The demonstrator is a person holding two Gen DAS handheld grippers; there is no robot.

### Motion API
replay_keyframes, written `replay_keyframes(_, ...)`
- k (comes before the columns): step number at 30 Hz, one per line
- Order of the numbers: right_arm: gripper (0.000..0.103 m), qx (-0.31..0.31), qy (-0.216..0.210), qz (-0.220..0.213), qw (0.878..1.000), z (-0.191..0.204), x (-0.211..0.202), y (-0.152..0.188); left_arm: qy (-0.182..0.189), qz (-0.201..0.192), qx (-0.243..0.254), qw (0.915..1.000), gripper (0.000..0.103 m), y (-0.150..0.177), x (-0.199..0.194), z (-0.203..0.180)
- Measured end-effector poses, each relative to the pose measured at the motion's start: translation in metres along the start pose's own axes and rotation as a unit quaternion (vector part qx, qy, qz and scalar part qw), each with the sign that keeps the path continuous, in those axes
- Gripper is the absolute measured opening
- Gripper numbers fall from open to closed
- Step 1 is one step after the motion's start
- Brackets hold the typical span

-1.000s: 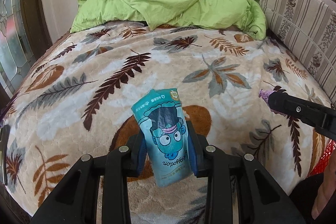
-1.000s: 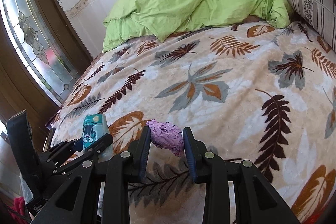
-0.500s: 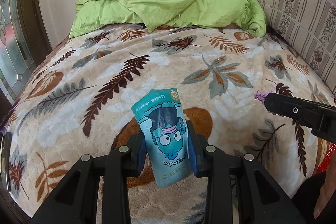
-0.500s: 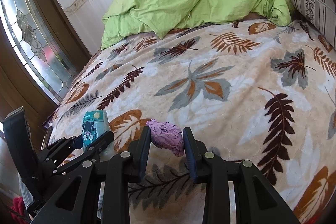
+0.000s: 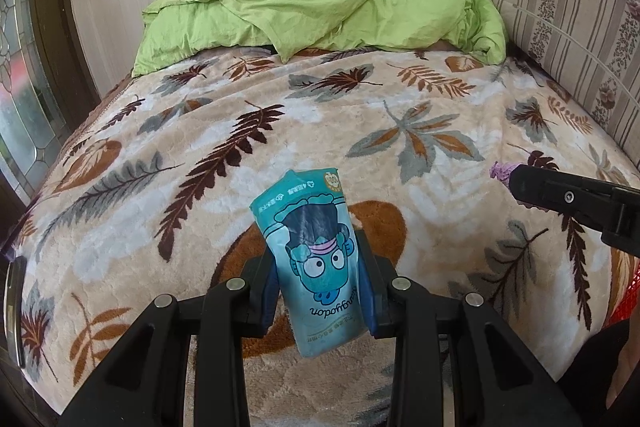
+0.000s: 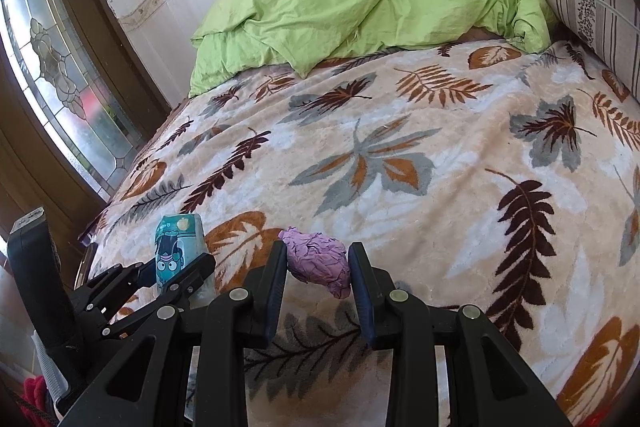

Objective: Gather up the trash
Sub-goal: 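Hold the teal packet in the left gripper while the right gripper holds the purple wrapper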

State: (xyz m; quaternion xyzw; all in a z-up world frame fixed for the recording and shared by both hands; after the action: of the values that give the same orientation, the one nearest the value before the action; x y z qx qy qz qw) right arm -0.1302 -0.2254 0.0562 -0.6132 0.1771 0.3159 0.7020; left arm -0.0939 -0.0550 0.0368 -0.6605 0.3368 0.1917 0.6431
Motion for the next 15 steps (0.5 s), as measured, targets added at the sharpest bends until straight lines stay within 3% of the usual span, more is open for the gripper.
replay_keyframes(15, 0.033, 0.008, -0.004, 0.004, 1.000, -0.0013, 0.0019, -0.0005, 0.006, 0.015, -0.005, 0.9999, 0.032, 0.0026, 0.0042, -0.0004)
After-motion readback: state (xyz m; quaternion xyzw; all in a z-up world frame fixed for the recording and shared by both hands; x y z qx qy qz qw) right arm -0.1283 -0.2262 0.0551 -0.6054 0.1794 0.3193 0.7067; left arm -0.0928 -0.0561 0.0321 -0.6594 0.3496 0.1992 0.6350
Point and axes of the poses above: each gripper's, at about its wrist camera, not at the fingertips, and x roughly the way its jaws point, z to its left, y to its underside, the point moved 1 cm from there along x, roughly the way its jaws point, and after that the axes turned 13 degrees about -x, right-handed, at the moved point
